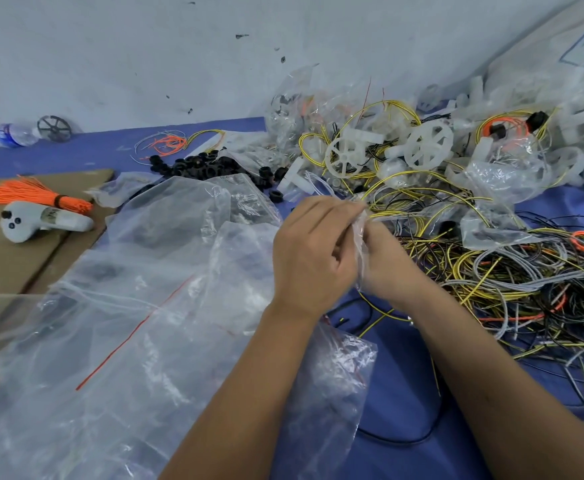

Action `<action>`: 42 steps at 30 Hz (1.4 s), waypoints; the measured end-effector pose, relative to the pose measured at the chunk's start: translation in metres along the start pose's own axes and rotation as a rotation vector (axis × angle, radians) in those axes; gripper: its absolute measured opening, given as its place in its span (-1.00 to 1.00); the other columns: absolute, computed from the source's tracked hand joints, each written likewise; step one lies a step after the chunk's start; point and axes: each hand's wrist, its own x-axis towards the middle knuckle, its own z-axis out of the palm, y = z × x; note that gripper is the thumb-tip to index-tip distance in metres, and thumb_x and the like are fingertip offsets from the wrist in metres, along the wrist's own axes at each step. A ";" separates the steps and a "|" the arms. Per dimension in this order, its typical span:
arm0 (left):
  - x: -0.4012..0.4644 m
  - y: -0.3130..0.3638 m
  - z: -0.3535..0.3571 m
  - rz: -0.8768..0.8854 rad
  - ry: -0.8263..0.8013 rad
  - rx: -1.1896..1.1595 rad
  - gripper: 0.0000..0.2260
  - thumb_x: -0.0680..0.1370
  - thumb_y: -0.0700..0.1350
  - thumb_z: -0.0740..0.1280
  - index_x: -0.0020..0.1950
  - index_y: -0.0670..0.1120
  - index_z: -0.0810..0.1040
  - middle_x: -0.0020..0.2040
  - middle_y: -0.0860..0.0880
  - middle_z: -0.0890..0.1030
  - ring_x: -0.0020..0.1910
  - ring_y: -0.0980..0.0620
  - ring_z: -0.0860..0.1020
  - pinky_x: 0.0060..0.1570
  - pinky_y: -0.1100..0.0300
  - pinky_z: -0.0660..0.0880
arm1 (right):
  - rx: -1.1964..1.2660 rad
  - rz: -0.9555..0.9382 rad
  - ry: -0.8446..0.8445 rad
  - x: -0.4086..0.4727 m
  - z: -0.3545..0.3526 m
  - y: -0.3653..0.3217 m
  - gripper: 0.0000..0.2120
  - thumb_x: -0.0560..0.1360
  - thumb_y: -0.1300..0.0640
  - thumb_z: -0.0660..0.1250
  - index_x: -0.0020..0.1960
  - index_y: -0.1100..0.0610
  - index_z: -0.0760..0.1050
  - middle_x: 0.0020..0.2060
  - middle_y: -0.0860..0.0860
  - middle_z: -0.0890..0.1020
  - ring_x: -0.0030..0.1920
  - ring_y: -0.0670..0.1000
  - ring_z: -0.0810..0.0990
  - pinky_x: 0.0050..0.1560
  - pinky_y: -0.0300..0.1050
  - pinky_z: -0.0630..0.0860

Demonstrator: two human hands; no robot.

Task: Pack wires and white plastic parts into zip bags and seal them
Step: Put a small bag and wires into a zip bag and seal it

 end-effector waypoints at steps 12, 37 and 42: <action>-0.002 0.000 0.003 -0.024 0.002 0.007 -0.87 0.50 -0.36 0.44 0.01 -0.24 0.72 -0.06 -0.11 0.71 -0.04 -0.13 0.65 0.06 0.11 0.55 | -0.124 -0.047 0.000 0.001 0.004 0.011 -0.92 0.47 0.25 0.26 -0.18 0.17 0.52 -0.33 -0.01 0.63 -0.22 -0.14 0.51 -0.28 0.02 0.58; -0.004 -0.005 0.000 -0.141 0.003 -0.022 -0.86 0.57 -0.27 0.37 0.05 -0.18 0.71 -0.04 -0.05 0.71 -0.02 -0.02 0.63 0.04 0.27 0.50 | 0.747 0.492 0.033 0.000 0.019 -0.008 -0.86 0.44 0.11 0.42 -0.07 0.16 0.66 -0.09 0.20 0.64 -0.12 0.12 0.64 -0.09 0.02 0.59; -0.005 -0.011 0.000 -0.256 -0.069 -0.023 -0.86 0.57 -0.23 0.37 0.08 -0.13 0.70 0.00 -0.01 0.71 0.00 0.02 0.62 0.07 0.32 0.48 | 0.843 0.517 0.137 0.006 0.013 -0.005 -0.77 0.68 0.22 0.16 0.06 0.19 0.60 -0.10 0.14 0.68 -0.13 0.08 0.68 -0.23 -0.06 0.62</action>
